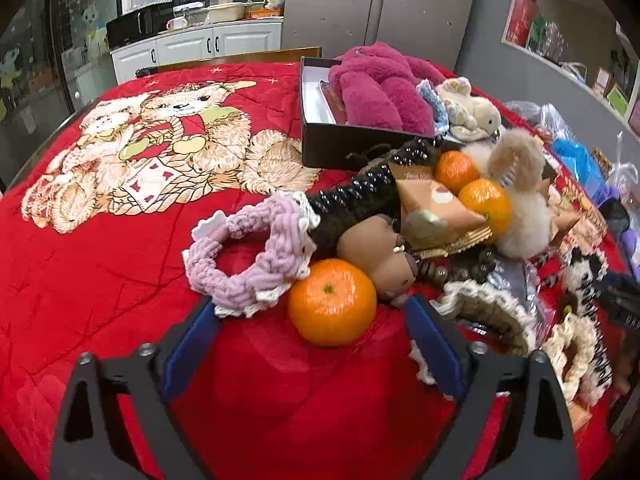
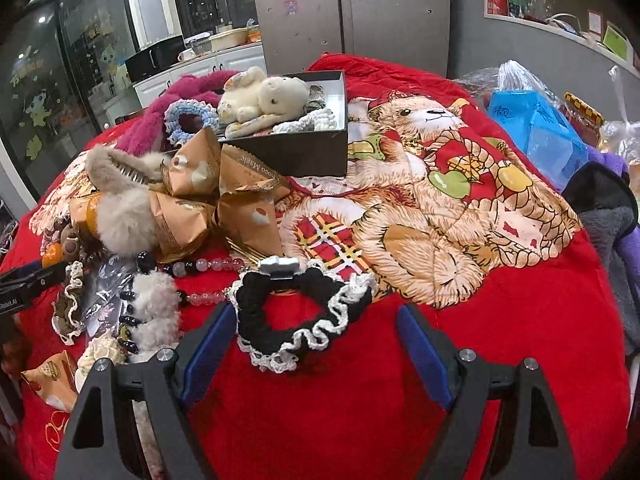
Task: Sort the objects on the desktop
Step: 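Reach the left gripper to a mandarin orange while the right reaches a black lace scrunchie, then close the left gripper on the orange while the right closes on the black scrunchie, then lift and carry the orange and black scrunchie over the black box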
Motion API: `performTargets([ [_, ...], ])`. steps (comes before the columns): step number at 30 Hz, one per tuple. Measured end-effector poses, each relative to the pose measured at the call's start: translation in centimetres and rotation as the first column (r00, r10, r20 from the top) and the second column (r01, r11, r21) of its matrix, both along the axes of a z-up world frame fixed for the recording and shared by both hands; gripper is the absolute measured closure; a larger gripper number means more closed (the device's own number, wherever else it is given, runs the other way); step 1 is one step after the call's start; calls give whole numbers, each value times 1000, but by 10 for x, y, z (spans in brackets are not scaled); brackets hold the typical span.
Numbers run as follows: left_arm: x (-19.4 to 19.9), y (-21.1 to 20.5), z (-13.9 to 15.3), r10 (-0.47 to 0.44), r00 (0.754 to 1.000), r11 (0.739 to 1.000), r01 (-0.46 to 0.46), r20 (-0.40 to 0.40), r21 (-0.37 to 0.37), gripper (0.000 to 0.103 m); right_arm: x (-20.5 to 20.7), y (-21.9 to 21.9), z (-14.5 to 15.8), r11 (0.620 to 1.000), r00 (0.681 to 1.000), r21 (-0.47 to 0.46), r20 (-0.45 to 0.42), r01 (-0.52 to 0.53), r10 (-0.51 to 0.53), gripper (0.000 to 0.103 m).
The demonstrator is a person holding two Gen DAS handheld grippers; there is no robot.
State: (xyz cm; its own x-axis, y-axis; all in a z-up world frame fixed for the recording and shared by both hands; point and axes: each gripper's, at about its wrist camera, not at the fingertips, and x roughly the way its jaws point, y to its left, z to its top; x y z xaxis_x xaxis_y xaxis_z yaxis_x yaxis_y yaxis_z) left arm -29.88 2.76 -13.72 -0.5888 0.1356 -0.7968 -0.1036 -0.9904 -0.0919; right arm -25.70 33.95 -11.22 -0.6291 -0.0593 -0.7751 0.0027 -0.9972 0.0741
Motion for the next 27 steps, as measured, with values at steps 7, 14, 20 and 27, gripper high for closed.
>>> performTargets([
  [7,5,5,4,-25,999,1000,24,-26,-17,57,5,9,3,999,1000,-42,-21,14,-15,57],
  [14,14,-2,5,-22,999,1000,23,-31,21,65,11,2,5,999,999,-39,-33,-27,25,92],
  [20,23,-2,7,-28,999,999,29,-38,17,65,19,-1,10,998,997,-48,-67,-44,41,93],
  [27,27,-1,7,-32,999,999,32,-39,12,65,23,-9,13,996,994,-48,-83,-69,65,92],
])
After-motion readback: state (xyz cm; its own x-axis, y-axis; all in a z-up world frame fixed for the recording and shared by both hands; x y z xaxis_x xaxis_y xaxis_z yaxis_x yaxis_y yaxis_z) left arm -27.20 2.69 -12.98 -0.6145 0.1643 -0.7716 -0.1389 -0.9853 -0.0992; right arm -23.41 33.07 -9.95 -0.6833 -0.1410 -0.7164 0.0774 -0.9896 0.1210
